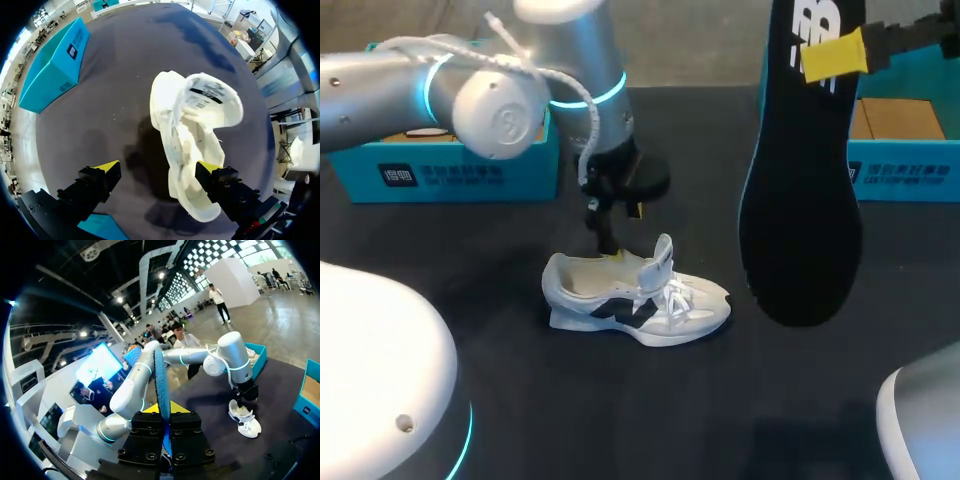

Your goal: Take the shoe out of the shoebox, open the shoe tongue, remove and reinsert the insole, then place the shoe into the shoebox

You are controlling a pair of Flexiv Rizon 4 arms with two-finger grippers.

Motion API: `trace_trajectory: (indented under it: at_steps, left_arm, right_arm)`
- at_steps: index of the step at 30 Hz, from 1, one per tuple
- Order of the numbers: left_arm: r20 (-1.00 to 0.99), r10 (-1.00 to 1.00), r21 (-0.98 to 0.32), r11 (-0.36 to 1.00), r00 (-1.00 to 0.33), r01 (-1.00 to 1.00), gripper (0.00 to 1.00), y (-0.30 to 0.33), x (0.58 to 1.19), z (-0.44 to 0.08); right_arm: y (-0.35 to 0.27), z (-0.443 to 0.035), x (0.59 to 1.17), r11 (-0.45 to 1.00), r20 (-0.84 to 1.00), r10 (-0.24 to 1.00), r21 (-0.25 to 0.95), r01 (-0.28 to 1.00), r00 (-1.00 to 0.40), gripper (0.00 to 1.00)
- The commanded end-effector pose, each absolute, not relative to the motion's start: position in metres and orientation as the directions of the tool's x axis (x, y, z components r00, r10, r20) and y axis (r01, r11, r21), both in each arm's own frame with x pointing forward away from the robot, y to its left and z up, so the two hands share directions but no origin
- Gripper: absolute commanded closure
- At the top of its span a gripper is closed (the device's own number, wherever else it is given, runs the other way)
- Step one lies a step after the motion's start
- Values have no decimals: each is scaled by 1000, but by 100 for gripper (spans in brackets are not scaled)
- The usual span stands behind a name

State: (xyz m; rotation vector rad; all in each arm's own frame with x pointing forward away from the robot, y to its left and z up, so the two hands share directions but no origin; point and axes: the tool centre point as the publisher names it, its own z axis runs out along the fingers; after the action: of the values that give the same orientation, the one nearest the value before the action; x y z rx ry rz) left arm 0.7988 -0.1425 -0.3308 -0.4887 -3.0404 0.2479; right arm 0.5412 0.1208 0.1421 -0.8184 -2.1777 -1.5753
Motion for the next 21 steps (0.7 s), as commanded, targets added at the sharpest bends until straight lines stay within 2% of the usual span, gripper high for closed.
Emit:
trace_trajectory:
  at_steps: [1,17,19,20,21]
  left_arm:
    - [52,314,-164,939,-948,302,0,-153,802,-350]
    - [34,304,-160,942,-952,296,0,-156,787,-389]
    - [33,304,-161,942,-952,295,13,-157,786,-391]
    - [33,304,-162,942,-952,295,26,-157,785,-392]
    - [32,304,-162,942,-952,295,46,-156,784,-392]
  right_arm:
    - [122,145,543,228,571,258,747,624,-779,100]
    - [122,145,543,228,571,258,747,624,-779,100]
    - [122,145,543,228,571,258,747,624,-779,100]
    - [122,145,543,228,571,258,747,624,-779,100]
    - [122,145,543,228,571,258,747,624,-779,100]
